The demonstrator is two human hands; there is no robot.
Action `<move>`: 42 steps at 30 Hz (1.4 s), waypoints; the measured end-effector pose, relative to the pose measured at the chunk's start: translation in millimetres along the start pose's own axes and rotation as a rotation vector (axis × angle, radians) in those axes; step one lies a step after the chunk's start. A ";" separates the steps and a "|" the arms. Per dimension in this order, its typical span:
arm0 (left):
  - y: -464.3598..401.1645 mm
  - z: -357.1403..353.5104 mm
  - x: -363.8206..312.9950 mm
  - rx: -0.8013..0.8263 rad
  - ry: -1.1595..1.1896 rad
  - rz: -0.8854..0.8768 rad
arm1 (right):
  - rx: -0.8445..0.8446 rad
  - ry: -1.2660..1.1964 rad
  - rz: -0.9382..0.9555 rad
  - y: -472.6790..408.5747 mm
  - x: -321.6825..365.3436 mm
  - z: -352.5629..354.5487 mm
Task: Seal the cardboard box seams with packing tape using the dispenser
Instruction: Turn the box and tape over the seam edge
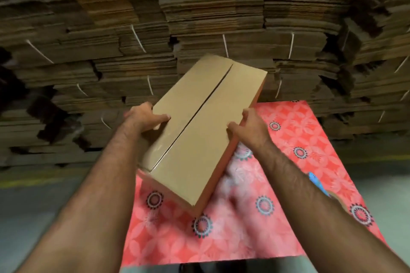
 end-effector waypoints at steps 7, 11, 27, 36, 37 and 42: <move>43.5 -20.1 -3.0 0.073 0.230 -0.045 | 0.101 0.113 0.104 -30.5 5.4 10.7; 66.1 -48.8 -7.1 -0.006 0.402 -0.080 | 0.183 0.234 0.179 -36.4 7.3 21.4; 133.7 -74.8 -26.0 -0.073 0.450 -0.059 | 0.224 0.126 0.223 35.6 -34.1 31.2; 178.6 -69.5 -87.3 -0.376 0.333 -0.235 | -0.264 0.021 -0.153 123.4 -195.7 111.7; 187.4 -76.1 -105.5 -0.327 0.338 -0.317 | -0.236 0.096 -0.229 138.0 -220.6 114.4; 217.0 -133.3 -161.7 -0.051 -0.017 -0.563 | 0.048 0.184 -0.377 185.0 -284.6 83.7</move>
Point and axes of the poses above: each hand's wrist, its own y-axis away from the middle knuckle, its own z-axis out of the back of the hand, x = y × z, the point moved 6 cm from there along -y, towards the middle knuckle, and after that the axes turned 11 degrees about z, right-handed, at the moved point
